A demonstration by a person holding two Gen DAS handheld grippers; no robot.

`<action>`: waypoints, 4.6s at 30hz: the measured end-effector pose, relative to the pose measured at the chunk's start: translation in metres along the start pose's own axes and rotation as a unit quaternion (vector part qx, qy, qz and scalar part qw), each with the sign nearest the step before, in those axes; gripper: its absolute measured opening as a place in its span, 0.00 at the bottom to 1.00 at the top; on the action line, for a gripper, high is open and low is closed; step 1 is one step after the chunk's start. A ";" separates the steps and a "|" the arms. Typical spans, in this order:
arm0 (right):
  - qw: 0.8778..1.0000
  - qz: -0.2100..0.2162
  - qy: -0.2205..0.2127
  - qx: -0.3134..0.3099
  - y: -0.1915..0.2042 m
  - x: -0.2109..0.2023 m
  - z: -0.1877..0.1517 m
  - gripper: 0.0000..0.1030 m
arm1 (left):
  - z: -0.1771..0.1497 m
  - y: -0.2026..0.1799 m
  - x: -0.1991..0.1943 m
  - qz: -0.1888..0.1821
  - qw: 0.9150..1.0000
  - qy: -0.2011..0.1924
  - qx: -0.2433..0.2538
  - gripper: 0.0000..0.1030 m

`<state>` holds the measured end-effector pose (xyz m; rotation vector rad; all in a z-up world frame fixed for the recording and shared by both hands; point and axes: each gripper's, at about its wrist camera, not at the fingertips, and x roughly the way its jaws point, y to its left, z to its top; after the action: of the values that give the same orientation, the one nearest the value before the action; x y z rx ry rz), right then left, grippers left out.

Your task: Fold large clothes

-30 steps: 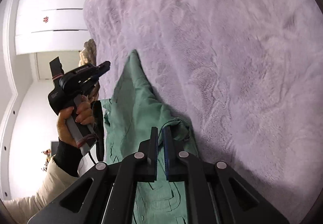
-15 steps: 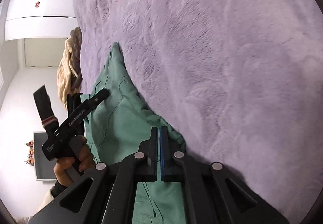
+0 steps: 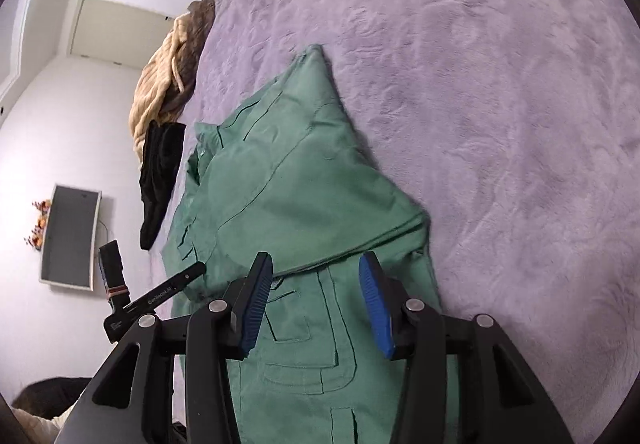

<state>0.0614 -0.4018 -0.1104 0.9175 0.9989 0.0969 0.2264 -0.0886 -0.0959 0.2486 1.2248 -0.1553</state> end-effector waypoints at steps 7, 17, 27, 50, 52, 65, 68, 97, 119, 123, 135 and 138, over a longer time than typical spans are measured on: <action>0.997 -0.077 0.003 0.022 -0.023 0.012 0.020 0.43 | -0.044 0.033 0.019 -0.009 0.996 0.020 -0.087 0.82; 0.991 -0.120 0.047 0.037 -0.040 -0.039 -0.003 0.60 | -0.076 0.038 -0.016 0.000 0.996 0.038 -0.086 0.82; 0.988 -0.113 0.101 0.021 -0.019 -0.057 -0.035 0.70 | -0.138 0.017 -0.058 -0.005 0.993 0.073 -0.090 0.82; 0.982 -0.078 0.157 -0.064 0.038 -0.072 -0.073 1.00 | -0.203 0.013 -0.131 -0.015 0.987 0.083 -0.135 1.00; 0.979 -0.078 0.171 -0.074 0.041 -0.067 -0.076 1.00 | -0.208 0.016 -0.135 -0.012 0.986 0.081 -0.144 1.00; 0.973 -0.072 0.214 -0.052 0.039 -0.055 -0.091 1.00 | -0.228 0.021 -0.144 -0.020 0.979 0.089 -0.182 1.00; 0.975 -0.065 0.210 -0.019 0.030 -0.055 -0.097 1.00 | -0.231 0.022 -0.144 -0.017 0.980 0.088 -0.178 1.00; 0.985 -0.122 0.122 0.017 -0.009 -0.092 -0.190 1.00 | -0.340 0.081 -0.139 -0.037 0.980 0.086 -0.175 1.00; 0.982 0.023 0.185 0.029 -0.048 -0.067 -0.208 1.00 | -0.363 0.133 -0.077 -0.111 0.974 0.115 -0.161 1.00; 0.978 0.092 0.182 0.042 -0.034 -0.071 -0.208 1.00 | -0.375 0.119 -0.079 -0.127 0.974 0.127 -0.137 1.00; 0.975 -0.031 0.215 0.035 -0.046 -0.037 -0.218 1.00 | -0.394 0.088 -0.072 -0.119 0.974 0.149 -0.121 1.00; 0.975 -0.038 0.218 0.034 -0.043 -0.035 -0.216 1.00 | -0.397 0.098 -0.075 -0.119 0.974 0.146 -0.122 1.00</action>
<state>-0.1354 -0.3119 -0.1633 0.9387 1.4505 0.2071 -0.1354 0.1121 -0.1406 -0.0949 1.5513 -0.1766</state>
